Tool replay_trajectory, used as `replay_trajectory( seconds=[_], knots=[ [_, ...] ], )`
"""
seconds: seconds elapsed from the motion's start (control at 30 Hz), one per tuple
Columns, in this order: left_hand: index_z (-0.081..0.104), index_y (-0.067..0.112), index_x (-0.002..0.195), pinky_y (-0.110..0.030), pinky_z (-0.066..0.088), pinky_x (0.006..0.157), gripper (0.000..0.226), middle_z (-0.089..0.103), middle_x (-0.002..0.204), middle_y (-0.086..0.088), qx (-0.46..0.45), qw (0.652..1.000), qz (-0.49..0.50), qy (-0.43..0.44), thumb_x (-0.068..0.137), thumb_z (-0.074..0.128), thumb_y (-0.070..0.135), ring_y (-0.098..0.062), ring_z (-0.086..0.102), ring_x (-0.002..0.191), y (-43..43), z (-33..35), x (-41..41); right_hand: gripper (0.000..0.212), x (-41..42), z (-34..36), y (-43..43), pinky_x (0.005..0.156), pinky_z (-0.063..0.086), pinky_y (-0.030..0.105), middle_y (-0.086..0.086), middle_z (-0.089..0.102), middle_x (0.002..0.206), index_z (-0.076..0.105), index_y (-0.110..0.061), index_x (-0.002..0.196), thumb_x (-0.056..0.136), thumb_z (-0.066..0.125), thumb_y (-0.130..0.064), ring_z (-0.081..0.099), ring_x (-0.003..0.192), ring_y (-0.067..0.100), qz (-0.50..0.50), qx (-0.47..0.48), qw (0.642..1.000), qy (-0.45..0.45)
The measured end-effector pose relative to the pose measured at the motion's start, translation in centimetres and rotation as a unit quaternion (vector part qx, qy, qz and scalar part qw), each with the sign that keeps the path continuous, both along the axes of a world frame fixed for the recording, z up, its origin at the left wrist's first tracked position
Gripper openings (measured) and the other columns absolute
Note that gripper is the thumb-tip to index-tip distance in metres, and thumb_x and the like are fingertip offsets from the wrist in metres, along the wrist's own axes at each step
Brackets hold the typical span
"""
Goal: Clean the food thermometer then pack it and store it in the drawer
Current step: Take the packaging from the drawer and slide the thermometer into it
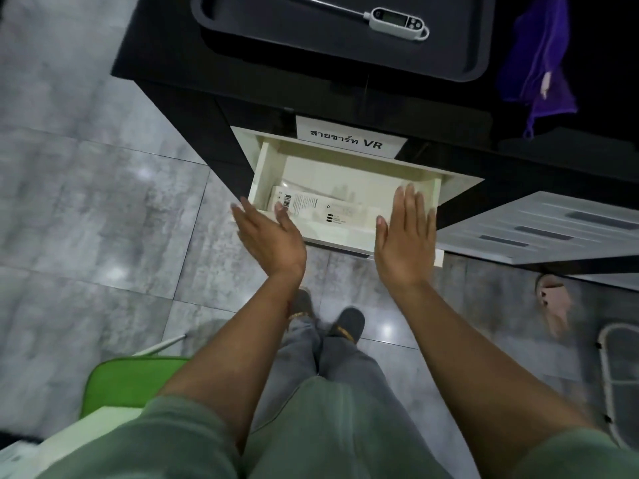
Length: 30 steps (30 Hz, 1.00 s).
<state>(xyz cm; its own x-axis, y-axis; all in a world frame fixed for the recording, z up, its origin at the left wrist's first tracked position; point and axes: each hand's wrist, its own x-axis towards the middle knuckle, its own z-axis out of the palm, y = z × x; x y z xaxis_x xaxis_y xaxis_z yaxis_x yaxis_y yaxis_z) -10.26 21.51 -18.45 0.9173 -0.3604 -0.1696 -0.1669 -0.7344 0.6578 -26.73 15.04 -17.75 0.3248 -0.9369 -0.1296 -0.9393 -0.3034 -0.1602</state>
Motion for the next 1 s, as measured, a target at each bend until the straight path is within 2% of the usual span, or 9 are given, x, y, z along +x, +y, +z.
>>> replay_trajectory(
  seconds=[0.07, 0.17, 0.33, 0.5, 0.63, 0.73, 0.83, 0.93, 1.0],
  knots=[
    [0.019, 0.004, 0.152, -0.044, 0.013, 0.121, 0.063, 0.012, 0.161, -0.016, 0.019, 0.994, -0.096, -0.042, 0.102, 0.037, 0.037, -0.029, 0.014, 0.148, -0.5, 0.2, 0.0, 0.059, 0.1, -0.9, -0.1, 0.122, -0.003, 0.041, 0.006, 0.005, 0.164, 0.007, -0.012, 0.155, 0.104, 0.015, -0.04, -0.001, 0.151, 0.021, 0.02, 0.059, 0.998, 0.016],
    [0.015, 0.006, 0.153, -0.04, 0.006, 0.122, 0.065, 0.007, 0.163, -0.013, 0.096, 0.964, -0.244, -0.045, 0.102, 0.035, 0.04, -0.028, 0.006, 0.15, -2.1, -0.6, 0.1, 0.061, 1.0, -1.9, -1.5, 0.121, -0.001, 0.042, 0.006, 0.011, 0.163, 0.011, -0.014, 0.155, 0.102, 0.014, -0.046, 0.003, 0.151, 0.022, 0.029, 0.109, 0.993, 0.034],
    [0.003, 0.009, 0.155, -0.042, -0.002, 0.121, 0.075, -0.005, 0.163, -0.011, 0.271, 0.857, -0.439, -0.005, 0.1, 0.037, 0.046, -0.025, -0.006, 0.15, -5.9, -2.9, 1.5, 0.07, 2.6, -3.6, -4.8, 0.121, 0.001, 0.042, 0.005, 0.004, 0.164, 0.008, -0.018, 0.156, 0.099, 0.027, -0.055, 0.002, 0.15, 0.022, 0.034, 0.188, 0.98, 0.064],
    [0.002, 0.013, 0.155, -0.044, 0.0, 0.121, 0.084, -0.008, 0.163, -0.009, 0.348, 0.799, -0.489, 0.036, 0.095, 0.05, 0.046, -0.025, -0.006, 0.15, -9.1, -4.8, 3.0, 0.088, 3.7, -5.7, -7.3, 0.121, 0.005, 0.045, 0.003, 0.001, 0.164, 0.003, -0.02, 0.156, 0.091, 0.051, -0.057, 0.001, 0.15, 0.022, 0.034, 0.265, 0.96, 0.077],
    [0.007, 0.014, 0.155, -0.046, 0.001, 0.121, 0.082, -0.001, 0.164, -0.008, 0.386, 0.752, -0.535, -0.002, 0.094, 0.052, 0.045, -0.028, -0.002, 0.15, -10.7, -6.2, 3.9, 0.094, 4.3, -7.5, -8.7, 0.12, 0.008, 0.044, 0.001, 0.009, 0.163, 0.007, -0.023, 0.155, 0.085, 0.061, -0.053, 0.007, 0.15, 0.022, 0.041, 0.287, 0.952, 0.101],
    [0.017, 0.014, 0.153, -0.047, 0.004, 0.121, 0.076, 0.016, 0.16, -0.011, 0.389, 0.736, -0.553, -0.034, 0.094, 0.05, 0.047, -0.03, 0.009, 0.148, -11.3, -7.2, 4.6, 0.086, 4.6, -8.6, -9.2, 0.118, 0.015, 0.043, 0.005, 0.032, 0.153, 0.024, -0.022, 0.15, 0.081, 0.065, -0.051, 0.026, 0.141, 0.026, 0.064, 0.248, 0.958, 0.131],
    [0.034, 0.014, 0.145, -0.048, 0.012, 0.119, 0.064, 0.034, 0.147, -0.012, 0.41, 0.719, -0.558, -0.059, 0.09, 0.057, 0.038, -0.031, 0.024, 0.139, -11.8, -7.6, 5.2, 0.075, 4.9, -9.3, -9.5, 0.114, 0.019, 0.043, 0.005, 0.044, 0.141, 0.037, -0.022, 0.141, 0.078, 0.067, -0.049, 0.036, 0.133, 0.026, 0.071, 0.233, 0.959, 0.148],
    [0.042, 0.016, 0.138, -0.048, 0.014, 0.117, 0.052, 0.038, 0.142, -0.012, 0.434, 0.705, -0.557, -0.067, 0.09, 0.057, 0.03, -0.032, 0.026, 0.135, -12.2, -8.1, 5.8, 0.066, 5.3, -9.8, -9.8, 0.111, 0.024, 0.043, 0.004, 0.049, 0.136, 0.045, -0.022, 0.135, 0.079, 0.067, -0.047, 0.039, 0.129, 0.026, 0.076, 0.24, 0.954, 0.161],
    [0.043, 0.016, 0.138, -0.052, 0.01, 0.117, 0.051, 0.039, 0.144, -0.011, 0.447, 0.697, -0.558, -0.062, 0.092, 0.053, 0.036, -0.033, 0.025, 0.137, -12.2, -8.5, 6.2, 0.055, 5.5, -9.9, -10.0, 0.105, 0.028, 0.042, 0.004, 0.052, 0.132, 0.051, -0.022, 0.131, 0.083, 0.062, -0.045, 0.041, 0.125, 0.026, 0.095, 0.244, 0.946, 0.19]
  ],
)
